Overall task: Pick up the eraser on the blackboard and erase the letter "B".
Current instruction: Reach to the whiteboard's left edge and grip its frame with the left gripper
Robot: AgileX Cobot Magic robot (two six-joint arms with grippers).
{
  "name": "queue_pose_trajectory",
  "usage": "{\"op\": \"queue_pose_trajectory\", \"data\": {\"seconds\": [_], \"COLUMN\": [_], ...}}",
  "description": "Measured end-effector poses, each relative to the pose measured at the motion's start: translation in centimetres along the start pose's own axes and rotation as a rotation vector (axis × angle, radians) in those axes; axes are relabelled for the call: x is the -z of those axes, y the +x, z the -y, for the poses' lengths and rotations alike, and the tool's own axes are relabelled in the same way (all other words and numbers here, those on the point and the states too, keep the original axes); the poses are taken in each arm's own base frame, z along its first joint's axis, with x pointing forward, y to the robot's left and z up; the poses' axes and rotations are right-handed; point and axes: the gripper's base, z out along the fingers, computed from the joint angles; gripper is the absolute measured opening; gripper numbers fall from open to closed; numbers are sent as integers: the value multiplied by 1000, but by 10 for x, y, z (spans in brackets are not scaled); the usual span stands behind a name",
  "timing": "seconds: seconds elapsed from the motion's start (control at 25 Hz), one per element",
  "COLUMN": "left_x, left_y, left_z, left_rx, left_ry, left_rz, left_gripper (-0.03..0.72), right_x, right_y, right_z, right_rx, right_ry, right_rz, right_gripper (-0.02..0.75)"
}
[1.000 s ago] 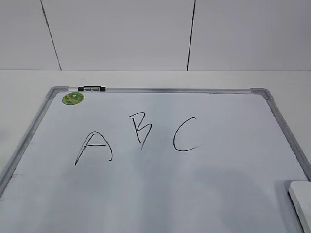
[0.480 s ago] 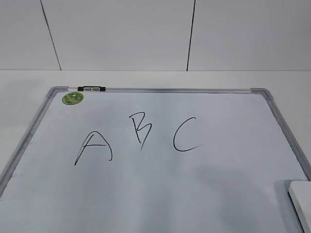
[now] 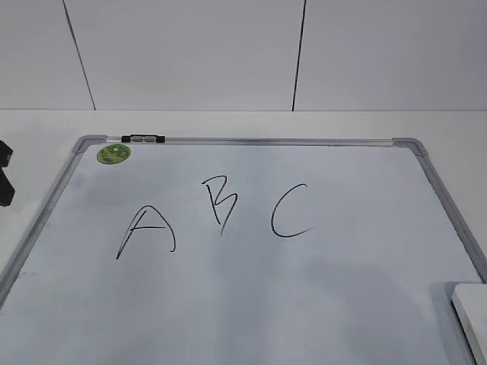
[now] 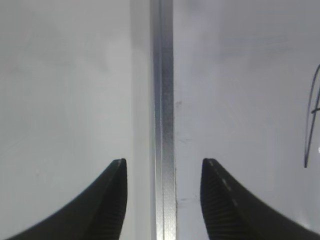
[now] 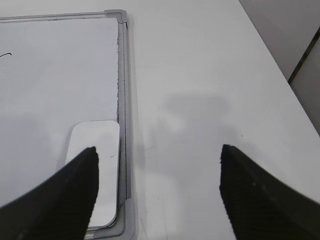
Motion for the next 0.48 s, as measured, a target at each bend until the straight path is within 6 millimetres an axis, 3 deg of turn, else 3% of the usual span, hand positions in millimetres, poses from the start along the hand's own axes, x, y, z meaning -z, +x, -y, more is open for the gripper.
{"op": "queue_pose_trajectory", "data": {"seconds": [0.24, 0.48], "left_x": [-39, -60], "left_y": [-6, -11], "left_z": [-7, -11], "left_rx": [-18, -29], "left_ry": [-15, -22], "left_rz": [-49, -66], "left_gripper": [357, 330], "right_x": [0, 0], "right_y": [0, 0], "right_z": [0, 0], "right_rx": [0, 2], "right_ry": [0, 0], "right_rz": [-2, -4], "right_gripper": [594, 594]}}
